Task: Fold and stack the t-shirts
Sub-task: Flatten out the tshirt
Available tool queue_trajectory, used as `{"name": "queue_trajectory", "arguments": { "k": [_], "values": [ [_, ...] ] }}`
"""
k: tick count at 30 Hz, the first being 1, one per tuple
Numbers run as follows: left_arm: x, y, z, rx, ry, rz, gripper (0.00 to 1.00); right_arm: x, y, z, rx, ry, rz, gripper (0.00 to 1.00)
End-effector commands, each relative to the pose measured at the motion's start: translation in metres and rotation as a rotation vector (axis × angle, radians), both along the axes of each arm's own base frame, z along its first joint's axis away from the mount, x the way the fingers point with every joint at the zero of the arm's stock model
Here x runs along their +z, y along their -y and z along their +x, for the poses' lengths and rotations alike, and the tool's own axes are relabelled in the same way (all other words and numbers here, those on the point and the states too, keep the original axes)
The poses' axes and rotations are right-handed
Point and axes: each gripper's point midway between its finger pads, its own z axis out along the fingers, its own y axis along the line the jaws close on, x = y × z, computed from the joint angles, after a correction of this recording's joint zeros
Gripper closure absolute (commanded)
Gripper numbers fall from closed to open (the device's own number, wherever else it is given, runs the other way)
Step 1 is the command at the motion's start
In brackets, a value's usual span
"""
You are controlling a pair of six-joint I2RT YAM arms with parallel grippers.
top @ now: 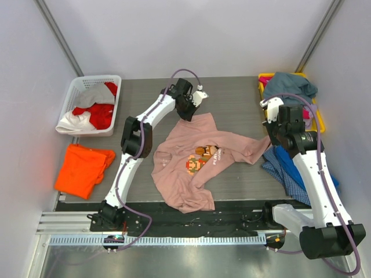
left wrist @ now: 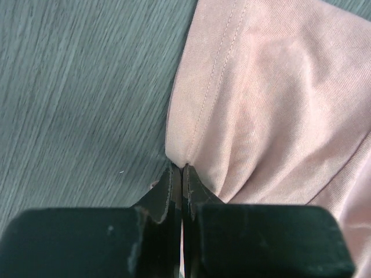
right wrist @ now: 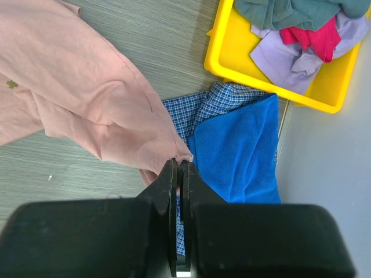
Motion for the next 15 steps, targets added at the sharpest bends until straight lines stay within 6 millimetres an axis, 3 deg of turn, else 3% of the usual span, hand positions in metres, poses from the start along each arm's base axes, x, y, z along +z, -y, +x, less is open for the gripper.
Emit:
{"name": "queue_trajectory", "arguments": {
  "k": [1, 4, 9, 12, 14, 15],
  "values": [
    [-0.001, -0.006, -0.001, 0.041, -0.009, 0.037, 1.00, 0.025, -0.004, 0.006, -0.007, 0.081, 0.040, 0.99],
    [0.030, -0.006, 0.014, 0.087, 0.081, 0.023, 1.00, 0.026, -0.005, 0.011, -0.011, 0.084, 0.045, 0.99],
    [0.121, -0.023, 0.040, 0.213, 0.313, 0.024, 1.00, 0.039, -0.003, 0.031, -0.027, 0.130, 0.037, 0.99],
    [0.181, -0.035, 0.041, 0.266, 0.429, -0.003, 1.00, 0.046, -0.004, 0.045, -0.029, 0.150, 0.043, 0.99],
    [0.199, -0.049, 0.038, 0.313, 0.478, 0.025, 1.00, 0.049, -0.007, 0.053, -0.031, 0.154, 0.054, 0.99],
    [0.227, -0.055, 0.034, 0.336, 0.528, -0.007, 1.00, 0.059, -0.008, 0.058, -0.025, 0.174, 0.062, 0.99]
  ]
}}
